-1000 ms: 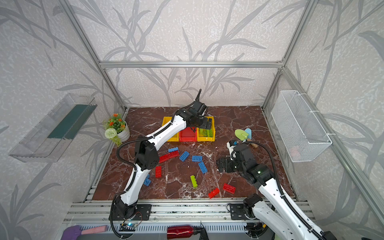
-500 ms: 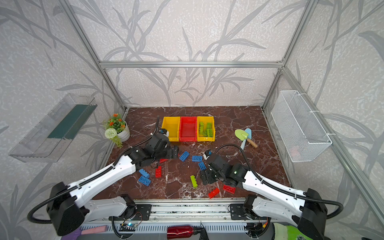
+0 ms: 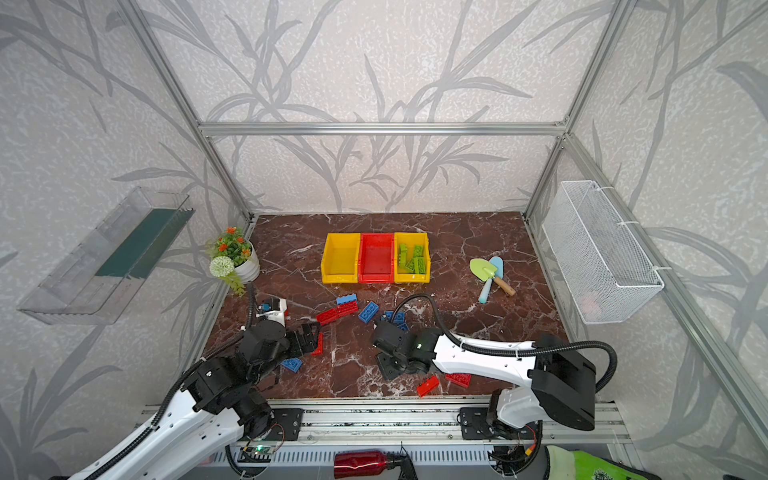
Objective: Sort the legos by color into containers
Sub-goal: 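Grasp a lime-green brick with the right gripper while the left arm draws back, then carry the lime-green brick with the right gripper into the yellow bin and release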
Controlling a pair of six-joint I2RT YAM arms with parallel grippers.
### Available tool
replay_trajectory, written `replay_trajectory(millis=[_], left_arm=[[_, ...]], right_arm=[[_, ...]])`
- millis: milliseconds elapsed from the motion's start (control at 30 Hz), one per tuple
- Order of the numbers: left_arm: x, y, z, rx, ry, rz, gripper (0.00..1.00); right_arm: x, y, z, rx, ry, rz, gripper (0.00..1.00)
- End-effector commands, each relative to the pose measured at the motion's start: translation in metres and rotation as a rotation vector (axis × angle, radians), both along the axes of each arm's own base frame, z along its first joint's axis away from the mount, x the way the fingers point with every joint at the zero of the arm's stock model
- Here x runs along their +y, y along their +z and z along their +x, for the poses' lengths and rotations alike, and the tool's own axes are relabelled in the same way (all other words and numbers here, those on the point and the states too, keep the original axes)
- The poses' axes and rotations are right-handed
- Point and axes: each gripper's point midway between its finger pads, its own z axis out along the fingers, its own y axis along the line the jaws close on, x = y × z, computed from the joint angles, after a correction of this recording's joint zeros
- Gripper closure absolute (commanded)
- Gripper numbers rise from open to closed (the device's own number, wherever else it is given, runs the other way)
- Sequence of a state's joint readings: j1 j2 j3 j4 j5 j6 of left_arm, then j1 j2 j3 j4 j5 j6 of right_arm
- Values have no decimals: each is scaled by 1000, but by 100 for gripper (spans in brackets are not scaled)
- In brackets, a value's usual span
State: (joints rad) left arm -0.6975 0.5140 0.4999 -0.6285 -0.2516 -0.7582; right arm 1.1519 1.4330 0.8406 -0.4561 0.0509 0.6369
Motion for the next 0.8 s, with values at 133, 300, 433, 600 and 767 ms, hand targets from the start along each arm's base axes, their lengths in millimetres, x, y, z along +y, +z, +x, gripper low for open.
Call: replay_trajectory(millis=[133, 300, 433, 600, 767], left_arm=[[8, -23, -4, 53, 40, 33, 1], [9, -23, -3, 48, 44, 40, 1], [7, -24, 0, 48, 42, 48, 1], [3, -23, 5, 64, 31, 72, 1], [-2, -19, 11, 54, 20, 81, 1]], right_arm=[[8, -26, 0, 44, -40, -48, 50], [12, -32, 2, 50, -38, -73, 66], [15, -25, 8, 20, -26, -84, 74], [13, -13, 23, 9, -34, -102, 79], [8, 19, 53, -36, -50, -38, 80]])
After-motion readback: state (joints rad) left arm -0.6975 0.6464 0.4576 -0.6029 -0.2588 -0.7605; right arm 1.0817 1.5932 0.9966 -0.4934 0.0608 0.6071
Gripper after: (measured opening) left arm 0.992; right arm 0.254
